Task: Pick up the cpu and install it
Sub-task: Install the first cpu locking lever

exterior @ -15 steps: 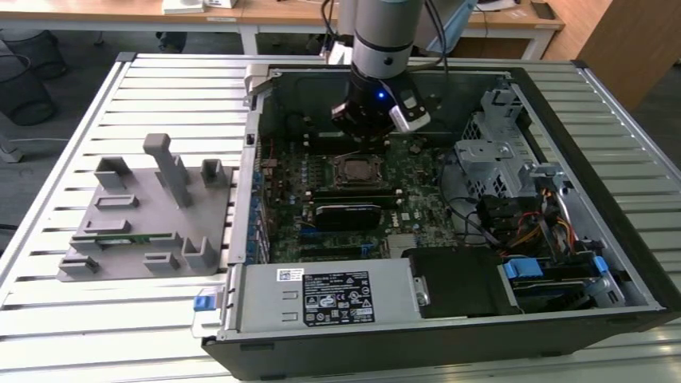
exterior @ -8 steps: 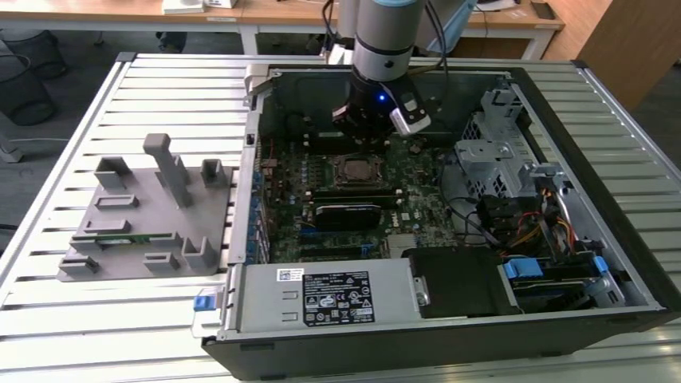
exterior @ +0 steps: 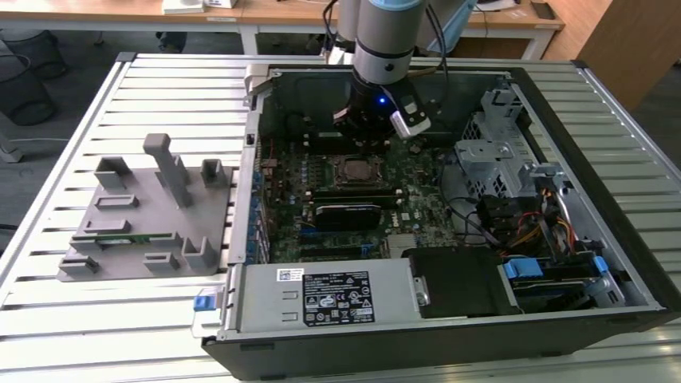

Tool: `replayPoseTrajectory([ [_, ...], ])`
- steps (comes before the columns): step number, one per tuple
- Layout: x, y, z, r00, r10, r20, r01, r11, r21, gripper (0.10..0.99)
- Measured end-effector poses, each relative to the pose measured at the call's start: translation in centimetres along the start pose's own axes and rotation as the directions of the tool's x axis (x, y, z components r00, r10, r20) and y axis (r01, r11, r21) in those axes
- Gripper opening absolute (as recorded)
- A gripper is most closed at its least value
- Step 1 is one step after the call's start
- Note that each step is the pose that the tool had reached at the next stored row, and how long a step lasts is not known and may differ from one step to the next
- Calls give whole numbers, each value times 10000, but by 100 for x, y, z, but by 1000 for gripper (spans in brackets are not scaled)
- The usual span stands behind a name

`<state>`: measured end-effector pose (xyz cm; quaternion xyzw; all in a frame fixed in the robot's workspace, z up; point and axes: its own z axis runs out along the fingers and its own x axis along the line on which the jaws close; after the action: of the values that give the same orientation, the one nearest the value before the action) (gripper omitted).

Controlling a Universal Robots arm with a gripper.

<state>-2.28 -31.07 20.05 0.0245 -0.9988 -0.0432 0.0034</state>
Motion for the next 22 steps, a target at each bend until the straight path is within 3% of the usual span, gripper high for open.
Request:
replayPoseTrajectory([
  [10, -1, 2, -13, 10000, -1, 0, 1, 10000, 76, 106],
  [19, -2, -3, 31, 10000, 4, -25, -3, 9989, 465, 106],
  [22, -3, -2, 48, 10000, 6, -33, -4, 9986, 527, 106],
])
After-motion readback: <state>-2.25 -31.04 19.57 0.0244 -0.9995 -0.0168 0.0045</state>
